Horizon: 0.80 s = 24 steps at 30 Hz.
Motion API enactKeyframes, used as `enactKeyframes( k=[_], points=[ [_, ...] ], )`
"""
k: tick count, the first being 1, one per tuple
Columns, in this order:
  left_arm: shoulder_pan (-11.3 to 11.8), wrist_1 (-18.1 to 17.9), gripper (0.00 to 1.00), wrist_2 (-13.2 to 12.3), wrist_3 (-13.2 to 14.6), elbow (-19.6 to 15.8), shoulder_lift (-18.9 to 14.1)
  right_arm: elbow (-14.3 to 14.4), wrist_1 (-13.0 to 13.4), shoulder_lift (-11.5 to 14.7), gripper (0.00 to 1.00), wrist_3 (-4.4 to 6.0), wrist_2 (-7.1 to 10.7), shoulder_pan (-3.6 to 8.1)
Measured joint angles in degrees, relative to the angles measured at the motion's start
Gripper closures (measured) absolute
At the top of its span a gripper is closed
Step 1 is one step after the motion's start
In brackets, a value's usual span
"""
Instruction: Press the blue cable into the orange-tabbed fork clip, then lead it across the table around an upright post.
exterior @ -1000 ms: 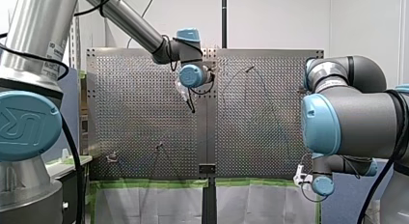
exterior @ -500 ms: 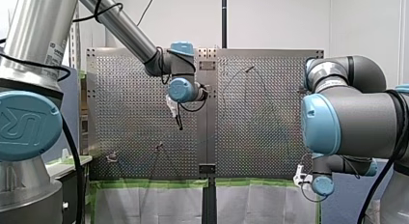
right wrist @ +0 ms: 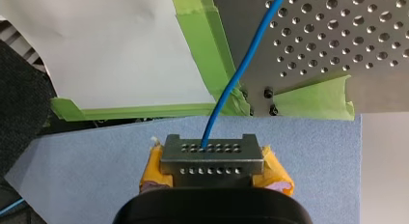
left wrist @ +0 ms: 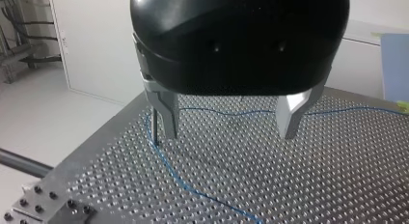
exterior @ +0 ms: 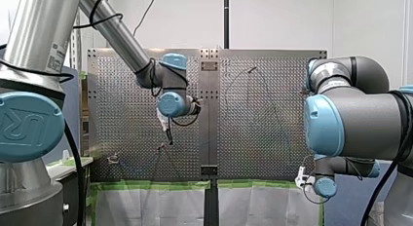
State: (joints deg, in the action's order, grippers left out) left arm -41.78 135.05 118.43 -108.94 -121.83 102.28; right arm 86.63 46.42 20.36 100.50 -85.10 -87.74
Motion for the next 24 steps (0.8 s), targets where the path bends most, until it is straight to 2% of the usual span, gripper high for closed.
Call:
enactKeyframes(
  k=[7, 14, 24],
  points=[
    [1.1, -3.7, 0.00, 0.0, 1.3, -3.7, 0.0, 0.0, 0.0, 0.0, 1.00, -0.08, 0.42, -0.20],
    [2.3, -7.4, 0.00, 0.4, 3.7, -7.8, 0.0, 0.0, 0.1, 0.0, 1.00, -0.09, 0.63, -0.07],
    [3.3, -8.3, 0.00, 0.7, 5.3, -13.2, 0.0, -0.1, 0.3, 0.1, 1.00, -0.12, 1.39, 0.26]
  ],
)
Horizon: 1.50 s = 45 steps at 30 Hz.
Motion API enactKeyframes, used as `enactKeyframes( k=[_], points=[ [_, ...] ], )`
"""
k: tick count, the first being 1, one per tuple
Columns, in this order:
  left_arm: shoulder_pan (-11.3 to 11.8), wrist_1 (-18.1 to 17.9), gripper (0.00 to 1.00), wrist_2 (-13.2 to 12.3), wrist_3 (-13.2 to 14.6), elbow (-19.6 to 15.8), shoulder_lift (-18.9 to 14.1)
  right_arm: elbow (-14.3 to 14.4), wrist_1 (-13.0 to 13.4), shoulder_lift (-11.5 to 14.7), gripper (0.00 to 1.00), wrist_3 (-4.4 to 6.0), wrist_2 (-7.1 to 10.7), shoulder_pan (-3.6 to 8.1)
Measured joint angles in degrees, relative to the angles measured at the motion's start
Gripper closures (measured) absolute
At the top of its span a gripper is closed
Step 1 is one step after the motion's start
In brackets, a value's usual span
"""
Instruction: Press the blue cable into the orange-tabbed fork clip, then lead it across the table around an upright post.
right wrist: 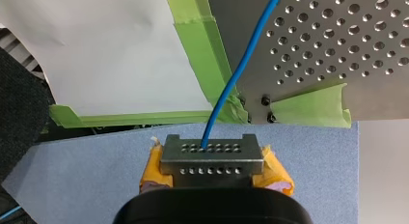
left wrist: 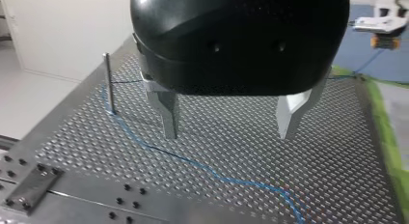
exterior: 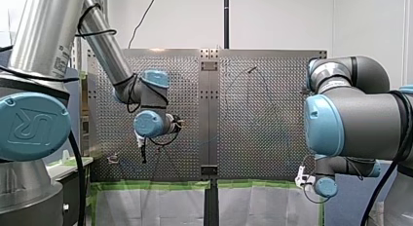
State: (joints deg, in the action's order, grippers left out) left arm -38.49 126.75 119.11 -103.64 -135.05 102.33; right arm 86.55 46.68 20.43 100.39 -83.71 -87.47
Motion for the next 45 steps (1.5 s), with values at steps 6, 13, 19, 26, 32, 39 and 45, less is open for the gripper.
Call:
enactKeyframes(
  k=[6, 13, 19, 26, 32, 39, 45],
  points=[
    [0.5, -0.2, 0.00, 0.0, 0.5, -1.0, 0.0, 0.0, 0.0, 0.0, 1.00, -0.06, 0.03, -0.14],
    [0.6, -0.3, 0.00, 0.0, 0.5, -1.1, 0.0, 0.1, 0.0, 0.0, 1.00, -0.09, 0.03, -0.19],
    [0.6, -0.3, 0.00, 0.0, 0.6, -1.1, 0.0, 0.1, 0.0, 0.0, 1.00, -0.09, 0.03, -0.20],
    [0.6, -0.3, 0.00, 0.0, 0.6, -1.1, 0.0, 0.1, 0.0, 0.0, 1.00, -0.09, 0.03, -0.20],
    [0.6, -0.3, 0.00, 0.0, 0.6, -1.1, 0.0, 0.1, 0.0, 0.0, 1.00, -0.09, 0.03, -0.20],
    [0.6, -0.3, 0.00, 0.0, 0.6, -1.1, 0.0, 0.1, 0.0, 0.0, 1.00, -0.09, 0.03, -0.20],
    [0.6, -0.3, 0.00, 0.0, 0.6, -1.1, 0.0, 0.1, 0.0, 0.0, 1.00, -0.09, 0.03, -0.20]
  ],
)
